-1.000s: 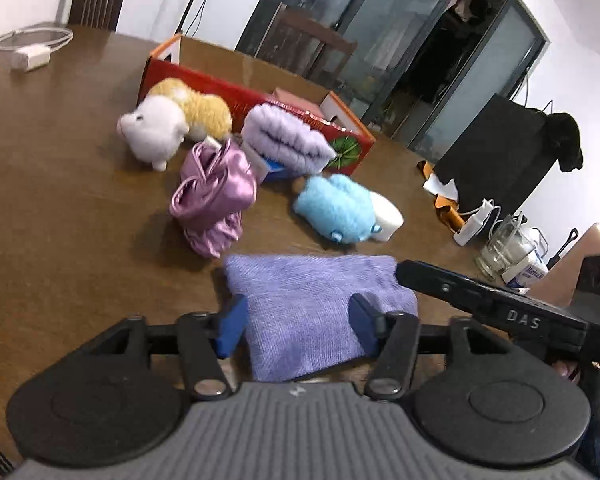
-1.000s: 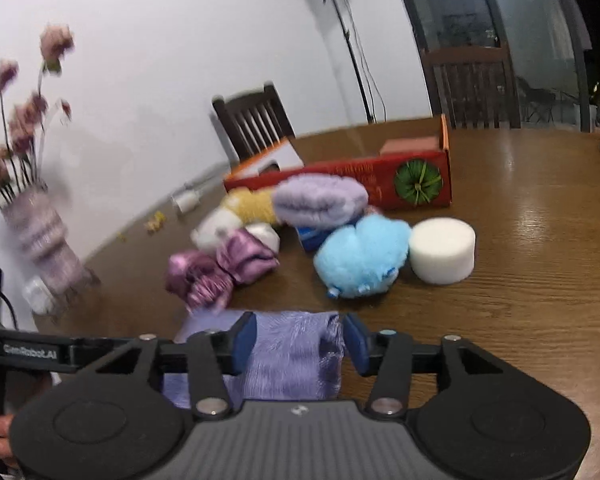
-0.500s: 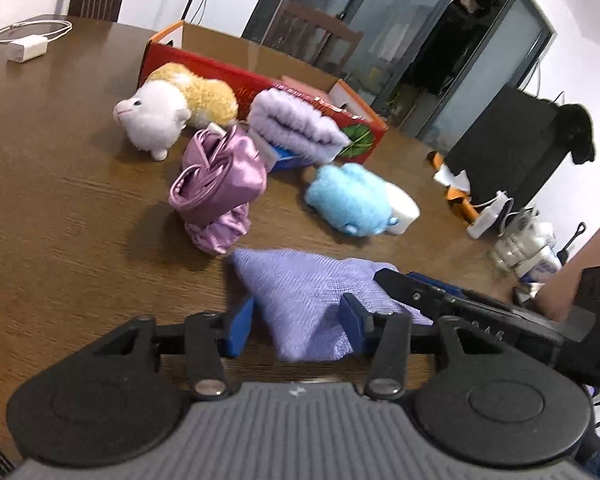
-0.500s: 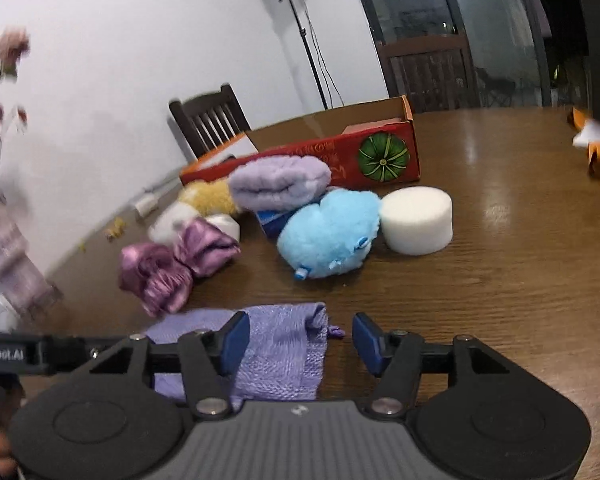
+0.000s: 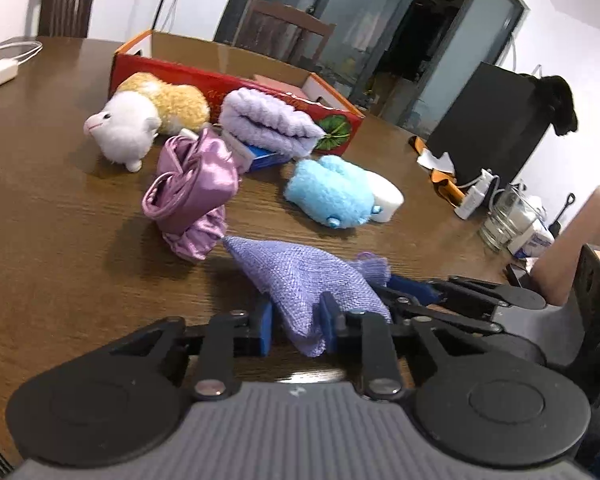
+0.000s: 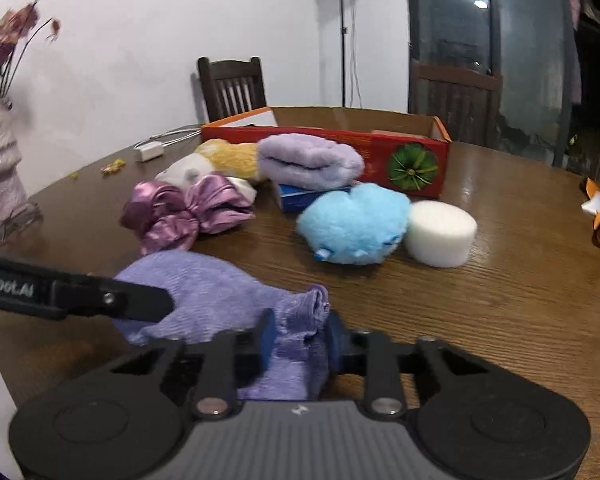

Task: Organize soft objects
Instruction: 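Carry the pouch into the box, open the left tool, pull back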

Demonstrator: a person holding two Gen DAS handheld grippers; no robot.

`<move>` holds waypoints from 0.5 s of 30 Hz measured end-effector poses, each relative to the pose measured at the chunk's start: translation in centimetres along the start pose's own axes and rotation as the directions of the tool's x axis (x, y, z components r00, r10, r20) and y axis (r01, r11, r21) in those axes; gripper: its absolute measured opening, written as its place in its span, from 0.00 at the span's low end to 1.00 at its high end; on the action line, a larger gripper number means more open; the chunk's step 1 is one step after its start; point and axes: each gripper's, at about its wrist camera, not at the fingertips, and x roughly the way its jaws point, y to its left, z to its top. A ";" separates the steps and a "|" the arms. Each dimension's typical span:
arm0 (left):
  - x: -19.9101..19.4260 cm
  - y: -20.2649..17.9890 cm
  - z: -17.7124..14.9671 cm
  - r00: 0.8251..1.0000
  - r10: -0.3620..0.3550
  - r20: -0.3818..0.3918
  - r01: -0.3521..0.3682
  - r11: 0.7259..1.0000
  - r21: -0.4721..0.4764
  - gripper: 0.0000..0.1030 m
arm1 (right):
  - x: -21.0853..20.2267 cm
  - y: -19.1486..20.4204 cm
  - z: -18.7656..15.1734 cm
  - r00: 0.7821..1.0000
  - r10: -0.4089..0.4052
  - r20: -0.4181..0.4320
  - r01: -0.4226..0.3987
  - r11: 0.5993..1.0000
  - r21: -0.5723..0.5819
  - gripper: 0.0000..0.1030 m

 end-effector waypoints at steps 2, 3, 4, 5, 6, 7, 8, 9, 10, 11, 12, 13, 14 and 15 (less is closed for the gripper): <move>-0.1 -0.3 0.3 1.000 -0.018 0.002 0.018 1.000 0.022 0.15 | -0.1 0.7 0.1 1.000 -0.003 0.003 0.003 1.000 -0.016 0.10; -0.4 -0.5 0.7 0.999 -0.035 0.007 0.035 0.999 0.041 0.14 | -0.2 0.7 0.3 1.000 0.002 0.005 -0.002 1.000 -0.018 0.08; -0.8 -0.9 1.1 0.998 -0.051 0.025 0.049 0.996 0.075 0.14 | -0.5 0.4 0.8 0.999 0.029 0.016 -0.029 1.000 -0.002 0.08; -1.5 -1.6 2.0 0.995 -0.072 0.066 0.064 0.990 0.125 0.14 | -1.0 -0.2 1.5 0.998 0.058 0.035 -0.059 0.998 0.026 0.08; -2.0 -2.2 2.9 0.990 -0.093 0.106 0.074 0.983 0.169 0.14 | -1.5 -0.8 2.4 0.995 0.081 0.059 -0.084 0.995 0.050 0.08; -2.5 -2.7 3.9 0.983 -0.114 0.141 0.084 0.975 0.207 0.14 | -2.1 -1.5 3.8 0.992 0.093 0.090 -0.098 0.994 0.057 0.08; -2.7 -3.1 5.5 0.975 -0.139 0.171 0.096 0.966 0.238 0.14 | -2.3 -2.1 5.1 0.989 0.092 0.117 -0.099 0.994 0.051 0.08; -2.6 -3.3 7.2 0.969 -0.156 0.190 0.106 0.962 0.250 0.14 | -2.4 -2.6 6.5 0.986 0.089 0.144 -0.096 0.995 0.041 0.08; -2.3 -3.5 9.0 0.966 -0.163 0.200 0.110 0.961 0.254 0.14 | -2.3 -3.4 8.4 0.981 0.081 0.175 -0.086 0.996 0.022 0.08; -1.5 -3.6 11.0 0.965 -0.166 0.204 0.112 0.961 0.253 0.14 | -2.0 -3.9 10.0 0.979 0.071 0.193 -0.073 0.997 0.002 0.08; -0.4 -3.5 12.9 0.965 -0.169 0.203 0.114 0.960 0.256 0.14 | -1.3 -4.5 11.6 0.977 0.057 0.204 -0.053 0.998 -0.026 0.08; 0.9 -3.4 14.6 0.966 -0.167 0.200 0.111 0.959 0.262 0.14 | 0.0 -5.4 13.5 0.978 0.039 0.206 -0.030 0.998 -0.049 0.08; 2.6 -3.1 16.4 0.969 -0.157 0.191 0.104 0.959 0.263 0.14 | 1.1 -6.1 14.9 0.980 0.028 0.199 -0.016 0.998 -0.060 0.08; 4.6 -2.5 18.1 0.973 -0.154 0.174 0.106 0.961 0.254 0.14 | 2.7 -7.0 16.3 0.983 0.018 0.181 -0.006 0.998 -0.067 0.08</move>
